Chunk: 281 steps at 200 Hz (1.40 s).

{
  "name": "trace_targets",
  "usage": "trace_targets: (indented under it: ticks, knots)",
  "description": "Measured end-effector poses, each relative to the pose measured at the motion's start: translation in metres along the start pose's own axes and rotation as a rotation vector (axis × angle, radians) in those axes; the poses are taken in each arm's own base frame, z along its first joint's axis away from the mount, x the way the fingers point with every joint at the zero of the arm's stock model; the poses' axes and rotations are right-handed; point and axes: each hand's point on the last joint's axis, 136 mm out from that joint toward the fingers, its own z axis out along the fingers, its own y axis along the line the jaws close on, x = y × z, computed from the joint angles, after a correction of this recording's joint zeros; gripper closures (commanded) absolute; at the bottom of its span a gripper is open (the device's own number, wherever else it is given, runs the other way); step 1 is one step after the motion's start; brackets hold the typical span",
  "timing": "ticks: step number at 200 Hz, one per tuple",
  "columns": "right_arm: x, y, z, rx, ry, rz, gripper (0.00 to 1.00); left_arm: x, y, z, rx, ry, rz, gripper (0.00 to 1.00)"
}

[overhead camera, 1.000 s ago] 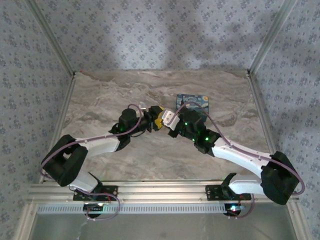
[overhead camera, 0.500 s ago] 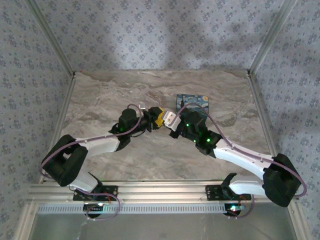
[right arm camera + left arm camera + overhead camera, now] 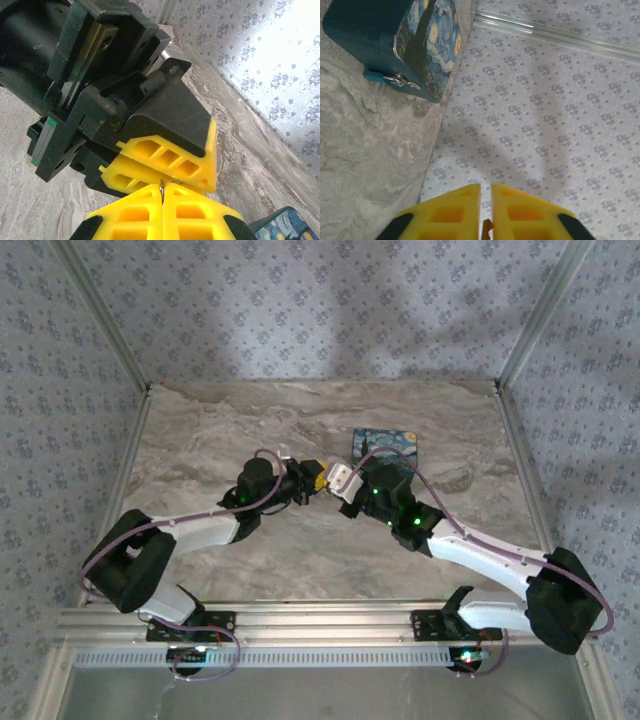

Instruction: Unlock the padlock with the key

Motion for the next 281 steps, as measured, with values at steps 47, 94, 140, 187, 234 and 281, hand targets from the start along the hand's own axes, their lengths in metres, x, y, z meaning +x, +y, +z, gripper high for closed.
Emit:
trace_targets:
  ticks: [47,94,140,187,234,281]
  knots:
    - [0.0,0.0,-0.001,0.002,-0.002,0.015,1.0,0.0,0.0,0.0,-0.001,-0.001,0.011,1.0]
    - [0.0,-0.004,-0.006,0.012,-0.008,0.052,0.77,0.001,-0.003,-0.001,0.006,-0.004,0.071,1.0]
    - [-0.01,-0.038,-0.035,0.061,-0.124,0.257,0.53,-0.006,-0.028,-0.009,0.059,-0.083,0.306,1.0]
    - [-0.021,-0.069,-0.058,0.013,-0.301,0.635,0.41,0.001,-0.086,-0.02,0.233,-0.148,0.577,1.0]
    - [-0.048,-0.069,-0.057,-0.185,-0.434,0.907,0.36,0.022,-0.123,-0.031,0.399,-0.162,0.732,1.0]
    - [-0.078,-0.061,-0.045,-0.342,-0.496,1.021,0.38,0.038,-0.149,-0.034,0.51,-0.165,0.794,1.0]
